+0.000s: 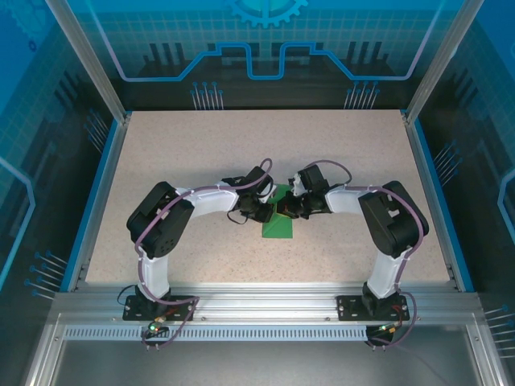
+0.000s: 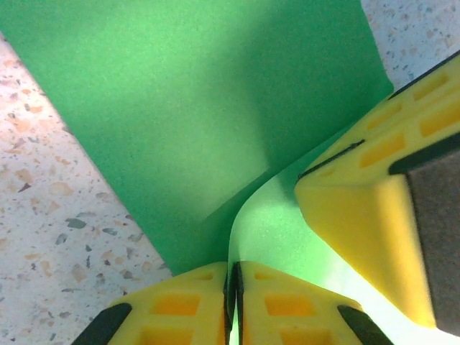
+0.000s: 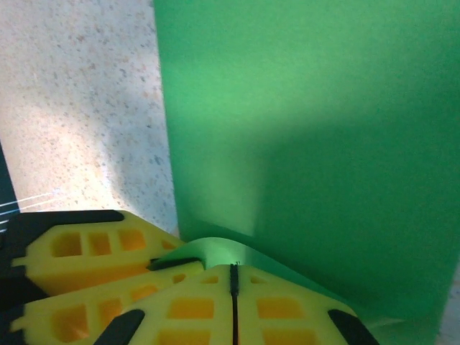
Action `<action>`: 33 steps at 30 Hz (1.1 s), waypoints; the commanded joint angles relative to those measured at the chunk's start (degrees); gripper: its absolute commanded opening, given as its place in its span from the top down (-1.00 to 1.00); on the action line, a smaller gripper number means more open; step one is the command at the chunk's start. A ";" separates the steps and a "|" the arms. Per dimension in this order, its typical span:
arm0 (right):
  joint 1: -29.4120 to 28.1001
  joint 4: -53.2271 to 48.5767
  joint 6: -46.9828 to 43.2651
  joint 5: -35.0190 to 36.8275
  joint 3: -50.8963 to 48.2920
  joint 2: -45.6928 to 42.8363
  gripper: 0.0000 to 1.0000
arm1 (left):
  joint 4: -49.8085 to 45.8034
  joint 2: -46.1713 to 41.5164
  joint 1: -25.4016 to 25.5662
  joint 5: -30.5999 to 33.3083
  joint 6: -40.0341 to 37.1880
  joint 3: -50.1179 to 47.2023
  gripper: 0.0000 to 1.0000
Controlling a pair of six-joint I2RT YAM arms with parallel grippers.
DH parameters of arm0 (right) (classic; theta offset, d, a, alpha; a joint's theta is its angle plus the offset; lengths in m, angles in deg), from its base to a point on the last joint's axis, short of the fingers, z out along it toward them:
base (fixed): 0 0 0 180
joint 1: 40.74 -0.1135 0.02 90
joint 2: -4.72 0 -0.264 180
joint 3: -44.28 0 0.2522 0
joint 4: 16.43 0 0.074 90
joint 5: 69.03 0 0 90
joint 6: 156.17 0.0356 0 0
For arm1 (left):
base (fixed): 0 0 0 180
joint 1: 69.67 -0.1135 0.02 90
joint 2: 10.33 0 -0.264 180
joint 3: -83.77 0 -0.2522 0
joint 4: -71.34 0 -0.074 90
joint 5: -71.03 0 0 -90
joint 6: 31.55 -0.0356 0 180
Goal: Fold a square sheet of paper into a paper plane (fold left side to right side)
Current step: Fold the triangle a second time at the center of the table.
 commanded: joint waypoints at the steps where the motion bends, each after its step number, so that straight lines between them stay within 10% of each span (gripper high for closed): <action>1: -0.61 -3.15 -1.80 1.23 1.34 1.25 0.85 | -1.49 1.41 -0.24 -0.33 -1.23 -0.80 0.73; 25: -0.51 -6.79 -2.89 4.42 0.02 2.06 0.85 | -5.69 -9.99 -0.66 3.02 0.76 -2.94 0.33; 33: -0.61 -7.05 -3.33 4.05 0.37 2.37 0.85 | -4.78 -14.08 -0.93 -8.88 4.79 -6.03 0.29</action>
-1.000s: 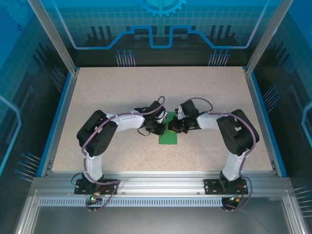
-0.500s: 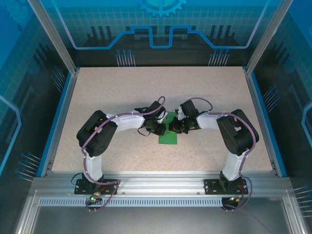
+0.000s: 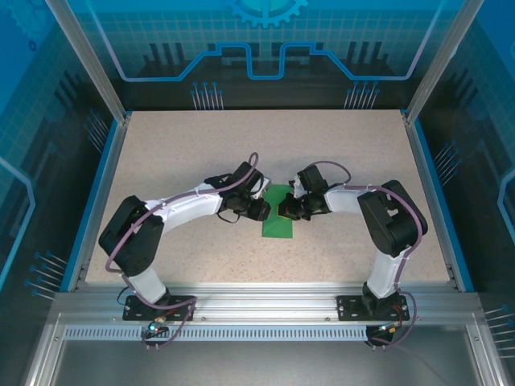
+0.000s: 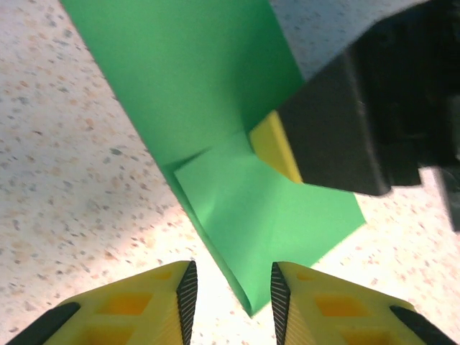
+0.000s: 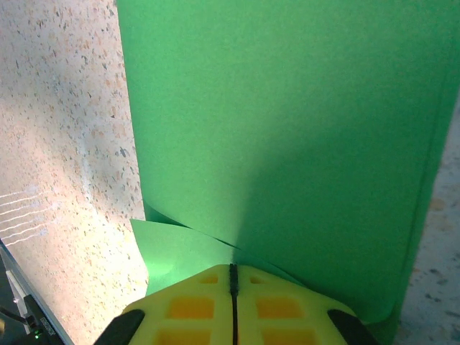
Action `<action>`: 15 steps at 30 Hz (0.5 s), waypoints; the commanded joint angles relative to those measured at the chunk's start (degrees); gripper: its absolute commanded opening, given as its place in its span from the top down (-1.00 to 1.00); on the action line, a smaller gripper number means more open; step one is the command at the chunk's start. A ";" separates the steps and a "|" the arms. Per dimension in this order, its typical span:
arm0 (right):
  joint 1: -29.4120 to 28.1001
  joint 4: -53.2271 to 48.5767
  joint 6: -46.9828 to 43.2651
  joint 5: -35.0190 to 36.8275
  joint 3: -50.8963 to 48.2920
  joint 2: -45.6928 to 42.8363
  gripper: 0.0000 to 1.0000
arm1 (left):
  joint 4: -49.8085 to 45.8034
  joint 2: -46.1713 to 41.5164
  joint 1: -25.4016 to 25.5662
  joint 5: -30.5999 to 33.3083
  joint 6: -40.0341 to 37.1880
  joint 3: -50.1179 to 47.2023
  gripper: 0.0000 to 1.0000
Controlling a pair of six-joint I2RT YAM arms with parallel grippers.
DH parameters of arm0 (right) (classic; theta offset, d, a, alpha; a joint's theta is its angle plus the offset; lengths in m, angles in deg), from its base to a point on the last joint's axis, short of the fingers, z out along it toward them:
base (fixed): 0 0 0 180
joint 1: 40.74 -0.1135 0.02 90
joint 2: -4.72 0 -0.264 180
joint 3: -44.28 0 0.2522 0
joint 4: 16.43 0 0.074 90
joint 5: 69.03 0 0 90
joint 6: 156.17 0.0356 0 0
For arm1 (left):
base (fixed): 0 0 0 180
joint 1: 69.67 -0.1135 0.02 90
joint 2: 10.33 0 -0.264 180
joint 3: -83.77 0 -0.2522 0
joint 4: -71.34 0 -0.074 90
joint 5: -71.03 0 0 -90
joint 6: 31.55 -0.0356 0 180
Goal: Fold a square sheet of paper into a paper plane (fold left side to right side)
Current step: Fold the triangle a second time at the center of the table.
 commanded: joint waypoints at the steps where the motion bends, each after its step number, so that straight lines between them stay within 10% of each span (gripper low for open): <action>1: -0.57 -3.96 -1.09 2.26 -0.15 1.86 0.85 | 0.00 -0.34 -0.43 -9.16 3.38 -2.13 0.29; 15: -0.81 -4.67 -1.54 2.27 0.31 2.11 0.85 | 8.69 5.96 -0.39 -18.12 7.91 -4.19 0.33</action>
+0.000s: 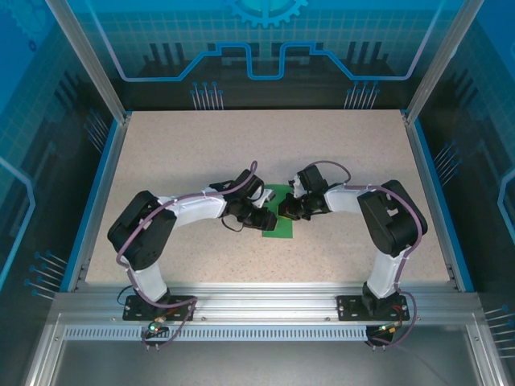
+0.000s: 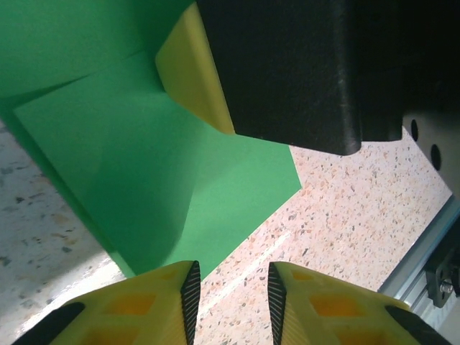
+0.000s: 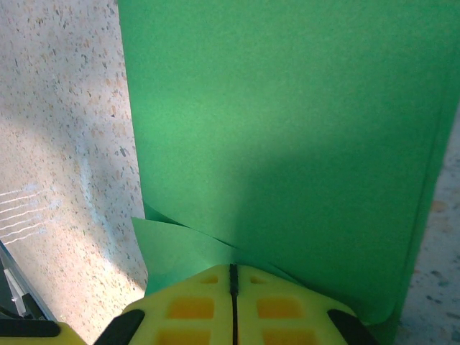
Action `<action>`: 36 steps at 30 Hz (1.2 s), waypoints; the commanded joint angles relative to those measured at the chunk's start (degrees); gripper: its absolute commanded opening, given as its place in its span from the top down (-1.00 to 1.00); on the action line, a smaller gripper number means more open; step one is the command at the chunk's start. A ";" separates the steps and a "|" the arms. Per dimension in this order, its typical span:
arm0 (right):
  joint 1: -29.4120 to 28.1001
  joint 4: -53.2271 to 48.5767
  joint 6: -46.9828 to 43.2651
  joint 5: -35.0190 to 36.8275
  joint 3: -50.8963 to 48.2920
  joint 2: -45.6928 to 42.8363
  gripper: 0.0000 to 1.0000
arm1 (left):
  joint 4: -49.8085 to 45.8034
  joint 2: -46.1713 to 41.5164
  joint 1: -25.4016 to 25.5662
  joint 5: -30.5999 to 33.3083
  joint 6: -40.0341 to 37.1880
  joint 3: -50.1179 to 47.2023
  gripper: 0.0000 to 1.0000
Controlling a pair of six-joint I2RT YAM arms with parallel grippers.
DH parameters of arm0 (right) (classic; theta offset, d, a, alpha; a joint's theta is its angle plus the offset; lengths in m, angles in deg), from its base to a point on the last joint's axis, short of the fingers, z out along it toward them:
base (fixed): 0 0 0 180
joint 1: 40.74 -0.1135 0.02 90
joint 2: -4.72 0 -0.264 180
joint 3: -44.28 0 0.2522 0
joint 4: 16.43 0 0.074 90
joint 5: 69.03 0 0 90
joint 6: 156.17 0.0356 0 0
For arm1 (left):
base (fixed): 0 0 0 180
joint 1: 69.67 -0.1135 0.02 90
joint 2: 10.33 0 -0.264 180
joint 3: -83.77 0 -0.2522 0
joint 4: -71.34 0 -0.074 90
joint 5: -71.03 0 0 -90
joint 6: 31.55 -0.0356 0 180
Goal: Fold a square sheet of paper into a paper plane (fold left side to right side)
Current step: Fold the triangle a second time at the center of the table.
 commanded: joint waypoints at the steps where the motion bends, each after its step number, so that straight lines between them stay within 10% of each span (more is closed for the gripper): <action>1: -0.86 -4.31 -1.08 2.17 0.15 2.07 0.85 | 2.29 1.58 -0.36 -3.13 1.22 -0.72 0.34; 36: -0.04 -8.62 -2.81 3.49 1.81 2.75 0.86 | 5.28 0.74 -1.41 -3.47 2.96 -10.33 0.47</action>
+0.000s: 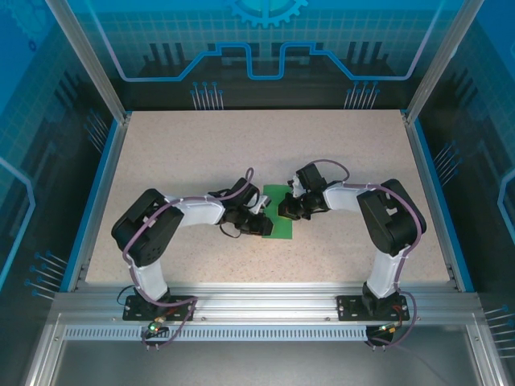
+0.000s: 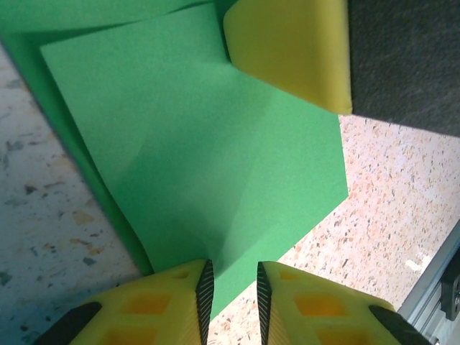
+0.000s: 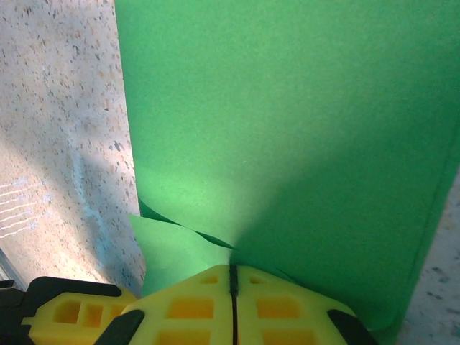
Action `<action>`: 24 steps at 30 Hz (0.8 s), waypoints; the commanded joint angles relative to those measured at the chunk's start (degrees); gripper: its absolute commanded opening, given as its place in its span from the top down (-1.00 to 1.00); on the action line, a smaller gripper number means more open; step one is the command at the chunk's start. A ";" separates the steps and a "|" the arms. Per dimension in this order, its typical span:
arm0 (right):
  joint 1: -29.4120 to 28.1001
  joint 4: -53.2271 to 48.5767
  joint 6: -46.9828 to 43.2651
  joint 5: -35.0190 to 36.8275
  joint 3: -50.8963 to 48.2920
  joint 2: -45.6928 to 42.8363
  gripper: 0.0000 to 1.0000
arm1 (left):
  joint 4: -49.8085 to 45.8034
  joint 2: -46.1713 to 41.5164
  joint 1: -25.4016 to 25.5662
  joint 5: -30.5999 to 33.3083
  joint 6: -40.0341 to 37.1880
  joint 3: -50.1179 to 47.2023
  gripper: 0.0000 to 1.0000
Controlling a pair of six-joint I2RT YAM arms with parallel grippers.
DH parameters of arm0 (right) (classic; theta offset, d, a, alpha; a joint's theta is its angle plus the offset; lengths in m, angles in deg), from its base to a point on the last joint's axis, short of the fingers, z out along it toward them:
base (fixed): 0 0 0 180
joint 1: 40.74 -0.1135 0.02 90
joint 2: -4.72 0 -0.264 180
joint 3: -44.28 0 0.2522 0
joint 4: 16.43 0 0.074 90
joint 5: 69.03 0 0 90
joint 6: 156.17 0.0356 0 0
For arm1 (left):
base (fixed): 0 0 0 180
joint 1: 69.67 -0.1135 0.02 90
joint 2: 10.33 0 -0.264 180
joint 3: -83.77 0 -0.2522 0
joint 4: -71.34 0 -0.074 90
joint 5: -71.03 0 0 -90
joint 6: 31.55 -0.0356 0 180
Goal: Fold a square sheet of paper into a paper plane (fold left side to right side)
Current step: Fold the triangle a second time at the center of the table.
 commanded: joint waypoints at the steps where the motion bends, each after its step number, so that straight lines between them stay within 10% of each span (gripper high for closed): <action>1: 0.08 -5.05 -1.27 3.23 -0.06 2.16 0.86 | -4.30 -1.30 -0.39 -1.79 0.02 -3.56 0.48; 24: 0.15 -4.80 -1.27 2.52 -0.08 2.22 0.85 | -8.67 -9.86 -1.04 0.04 -0.70 -1.05 0.60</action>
